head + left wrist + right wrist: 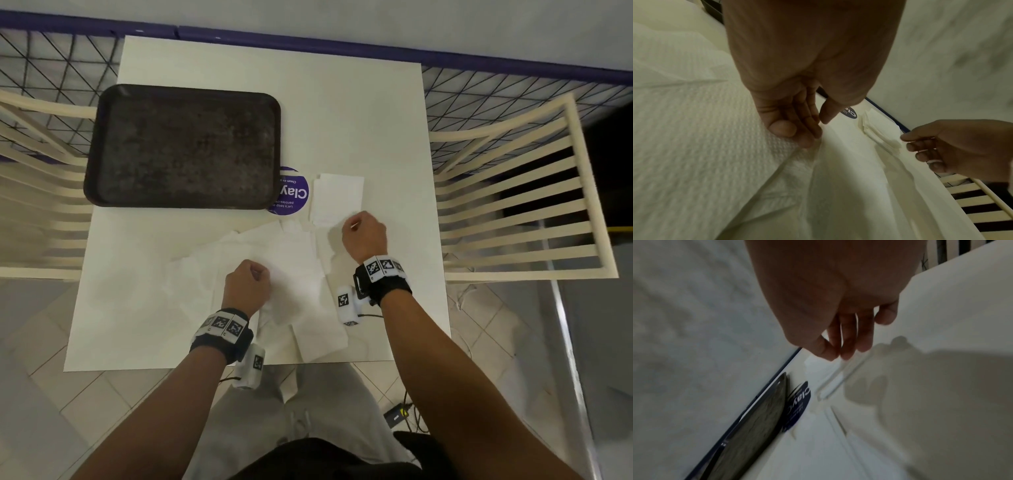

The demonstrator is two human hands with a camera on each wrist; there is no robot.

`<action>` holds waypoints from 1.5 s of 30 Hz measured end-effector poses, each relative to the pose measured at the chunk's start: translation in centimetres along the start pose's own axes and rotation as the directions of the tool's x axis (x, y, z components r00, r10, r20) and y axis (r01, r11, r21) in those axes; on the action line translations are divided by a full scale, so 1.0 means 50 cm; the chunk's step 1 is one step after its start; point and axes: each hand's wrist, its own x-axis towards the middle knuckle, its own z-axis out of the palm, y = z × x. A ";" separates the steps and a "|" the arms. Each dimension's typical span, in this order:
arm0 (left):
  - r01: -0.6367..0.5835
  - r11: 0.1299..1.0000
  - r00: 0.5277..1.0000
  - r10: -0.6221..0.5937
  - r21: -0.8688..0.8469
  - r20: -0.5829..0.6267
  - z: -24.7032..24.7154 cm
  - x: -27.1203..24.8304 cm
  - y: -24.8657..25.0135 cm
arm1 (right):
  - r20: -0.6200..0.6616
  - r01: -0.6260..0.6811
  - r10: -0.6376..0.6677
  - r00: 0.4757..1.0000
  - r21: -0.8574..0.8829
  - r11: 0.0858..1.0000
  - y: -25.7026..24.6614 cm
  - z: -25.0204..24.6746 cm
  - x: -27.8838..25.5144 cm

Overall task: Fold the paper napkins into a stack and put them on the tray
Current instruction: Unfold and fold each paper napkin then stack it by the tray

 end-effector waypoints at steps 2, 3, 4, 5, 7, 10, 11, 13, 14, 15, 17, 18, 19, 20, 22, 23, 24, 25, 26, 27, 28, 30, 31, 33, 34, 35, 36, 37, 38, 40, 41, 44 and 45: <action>0.005 1.000 1.000 -0.005 0.030 -0.008 0.000 0.000 -0.005 | 0.087 0.064 -0.060 0.994 -0.044 0.997 0.009 0.029 -0.039; -0.001 0.999 1.000 0.002 0.046 -0.002 0.001 0.000 -0.009 | 0.136 0.074 -0.065 0.989 -0.062 0.995 0.015 0.044 -0.057; -0.006 0.998 1.000 0.006 0.058 0.008 0.001 0.000 -0.010 | 0.186 0.076 -0.062 0.981 -0.072 0.995 0.019 0.056 -0.075; -0.014 0.998 1.000 0.012 0.062 0.021 0.001 -0.001 -0.014 | 0.233 0.067 -0.046 0.971 -0.081 0.995 0.023 0.067 -0.094; -0.011 0.999 0.999 0.009 0.050 0.048 0.002 -0.002 -0.016 | 0.281 0.023 -0.002 0.960 -0.073 0.997 0.031 0.084 -0.123; 0.007 1.000 0.998 -0.009 0.027 0.065 -0.001 -0.008 -0.013 | 0.257 -0.036 0.038 0.966 -0.012 0.999 0.040 0.105 -0.149; 0.011 1.000 0.998 -0.011 0.009 0.059 -0.002 -0.009 -0.013 | 0.243 -0.038 0.037 0.969 0.001 0.999 0.039 0.109 -0.154; 0.024 0.999 0.999 -0.022 -0.038 0.046 -0.004 -0.011 -0.017 | 0.227 -0.058 0.049 0.973 0.033 0.998 0.039 0.114 -0.158; 0.031 0.998 0.999 -0.029 -0.056 0.041 -0.005 -0.011 -0.019 | 0.223 -0.067 0.054 0.973 0.052 0.996 0.038 0.114 -0.160; 0.034 0.997 0.999 -0.032 -0.066 0.037 -0.006 -0.014 -0.020 | 0.219 -0.071 0.054 0.974 0.069 0.995 0.038 0.112 -0.162; 0.035 0.997 0.999 -0.033 -0.073 0.026 -0.007 -0.019 -0.020 | 0.205 -0.072 0.050 0.977 0.104 0.992 0.041 0.110 -0.165; 0.030 0.997 0.999 -0.029 -0.073 0.022 -0.008 -0.024 -0.017 | 0.196 -0.072 0.048 0.979 0.117 0.990 0.043 0.109 -0.167; 0.023 0.997 1.000 -0.021 -0.077 0.019 -0.007 -0.027 -0.016 | 0.189 -0.069 0.045 0.981 0.124 0.990 0.044 0.108 -0.170; 0.017 0.997 1.000 -0.016 -0.079 0.016 -0.007 -0.029 -0.014 | 0.183 -0.063 0.038 0.982 0.131 0.989 0.045 0.108 -0.172; 0.019 0.996 1.000 -0.017 -0.086 0.015 -0.007 -0.033 -0.013 | 0.169 -0.050 0.024 0.985 0.149 0.988 0.050 0.108 -0.176; 0.024 0.995 1.000 -0.023 -0.099 0.013 -0.007 -0.034 -0.012 | 0.158 -0.044 0.018 0.987 0.162 0.986 0.051 0.107 -0.177; 0.030 0.994 1.000 -0.029 -0.108 0.010 -0.007 -0.035 -0.012 | 0.146 -0.041 0.016 0.989 0.172 0.984 0.053 0.106 -0.179; 0.031 0.993 1.000 -0.031 -0.111 0.003 -0.008 -0.036 -0.012 | 0.133 -0.041 0.017 0.991 0.181 0.983 0.054 0.104 -0.180; 0.029 0.994 1.000 -0.030 -0.107 -0.006 -0.008 -0.036 -0.012 | 0.120 -0.046 0.023 0.992 0.194 0.980 0.055 0.103 -0.180; 0.025 0.995 1.000 -0.026 -0.099 -0.014 -0.008 -0.035 -0.013 | 0.109 -0.054 0.031 0.994 0.210 0.976 0.057 0.103 -0.180; 0.020 0.996 1.000 -0.022 -0.089 -0.019 -0.008 -0.034 -0.014 | 0.100 -0.061 0.039 0.994 0.226 0.972 0.058 0.102 -0.180; 0.017 0.998 1.000 -0.018 -0.068 -0.017 -0.009 -0.034 -0.014 | 0.095 -0.066 0.043 0.995 0.254 0.965 0.060 0.100 -0.182; 0.017 0.998 1.000 -0.018 -0.057 -0.014 -0.009 -0.035 -0.013 | 0.100 -0.065 0.039 0.994 0.267 0.962 0.062 0.100 -0.182; 0.025 0.999 0.999 -0.026 -0.039 -0.030 -0.010 -0.039 -0.007 | 0.114 -0.057 0.025 0.993 0.287 0.956 0.064 0.098 -0.183; 0.029 0.999 0.998 -0.032 -0.037 -0.058 -0.010 -0.043 -0.003 | 0.120 -0.059 0.023 0.992 0.303 0.951 0.063 0.095 -0.184; 0.024 0.999 0.995 -0.028 -0.037 -0.098 -0.011 -0.047 0.002 | 0.126 -0.065 0.024 0.992 0.329 0.942 0.063 0.091 -0.185; 0.000 0.999 0.990 -0.006 -0.040 -0.143 -0.013 -0.053 0.009 | 0.131 -0.071 0.024 0.991 0.364 0.929 0.063 0.089 -0.185; -0.039 0.998 0.983 0.029 -0.048 -0.181 -0.014 -0.058 0.016 | 0.136 -0.071 0.017 0.991 0.403 0.913 0.064 0.086 -0.184; -0.079 0.995 0.978 0.065 -0.063 -0.199 -0.014 -0.063 0.022 | 0.141 -0.071 0.009 0.990 0.439 0.896 0.064 0.084 -0.185; -0.136 0.985 0.980 0.118 -0.103 -0.162 -0.009 -0.068 0.038 | 0.158 -0.080 -0.002 0.987 0.512 0.855 0.065 0.079 -0.187; -0.142 0.983 0.985 0.128 -0.118 -0.118 -0.006 -0.069 0.045 | 0.170 -0.087 -0.008 0.985 0.543 0.836 0.065 0.076 -0.187; -0.102 0.986 0.994 0.105 -0.130 0.010 -0.001 -0.068 0.059 | 0.212 -0.112 -0.026 0.977 0.612 0.783 0.060 0.065 -0.190; -0.089 0.988 0.995 0.093 -0.127 0.029 0.001 -0.065 0.058 | 0.219 -0.116 -0.033 0.975 0.629 0.769 0.058 0.061 -0.190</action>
